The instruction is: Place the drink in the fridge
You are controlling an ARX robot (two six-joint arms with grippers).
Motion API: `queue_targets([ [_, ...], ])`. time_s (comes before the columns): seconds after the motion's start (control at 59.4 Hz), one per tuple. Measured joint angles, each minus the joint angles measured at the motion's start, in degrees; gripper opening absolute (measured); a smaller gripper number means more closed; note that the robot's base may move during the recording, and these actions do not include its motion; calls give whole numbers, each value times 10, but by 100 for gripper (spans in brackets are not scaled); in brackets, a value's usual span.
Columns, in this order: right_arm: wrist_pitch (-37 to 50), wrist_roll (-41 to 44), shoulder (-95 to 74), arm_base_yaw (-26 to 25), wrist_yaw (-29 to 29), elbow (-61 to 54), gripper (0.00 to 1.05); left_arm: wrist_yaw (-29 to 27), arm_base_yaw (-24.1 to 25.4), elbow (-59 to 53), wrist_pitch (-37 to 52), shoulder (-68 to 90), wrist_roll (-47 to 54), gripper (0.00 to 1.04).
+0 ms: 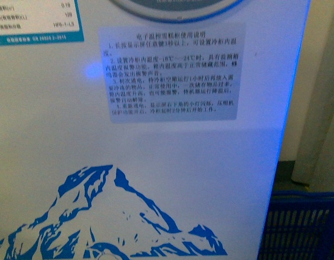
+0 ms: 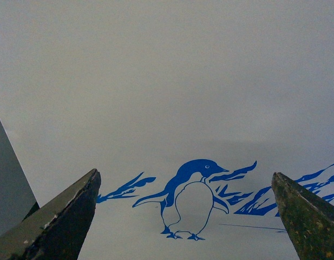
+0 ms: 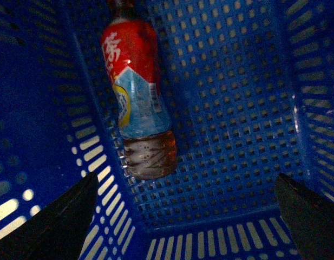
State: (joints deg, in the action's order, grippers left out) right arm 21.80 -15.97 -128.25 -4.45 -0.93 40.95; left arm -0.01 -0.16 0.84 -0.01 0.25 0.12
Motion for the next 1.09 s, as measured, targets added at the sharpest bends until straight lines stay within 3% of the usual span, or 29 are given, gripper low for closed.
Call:
queue_targets([
  [0.151, 5, -12, -139, 17, -1, 105, 97, 0, 0, 0, 0, 0, 0, 97],
  [0.168, -15, -27, -287, 47, -8, 249, 97, 0, 0, 0, 0, 0, 0, 97],
  [0.252, -23, -32, -326, 59, -9, 285, 97, 0, 0, 0, 0, 0, 0, 97],
  [0.909, -79, -34, -425, 81, 19, 405, 97, 0, 0, 0, 0, 0, 0, 97],
  [1.094, -79, -32, -426, 81, 27, 403, 76, 0, 0, 0, 0, 0, 0, 97],
])
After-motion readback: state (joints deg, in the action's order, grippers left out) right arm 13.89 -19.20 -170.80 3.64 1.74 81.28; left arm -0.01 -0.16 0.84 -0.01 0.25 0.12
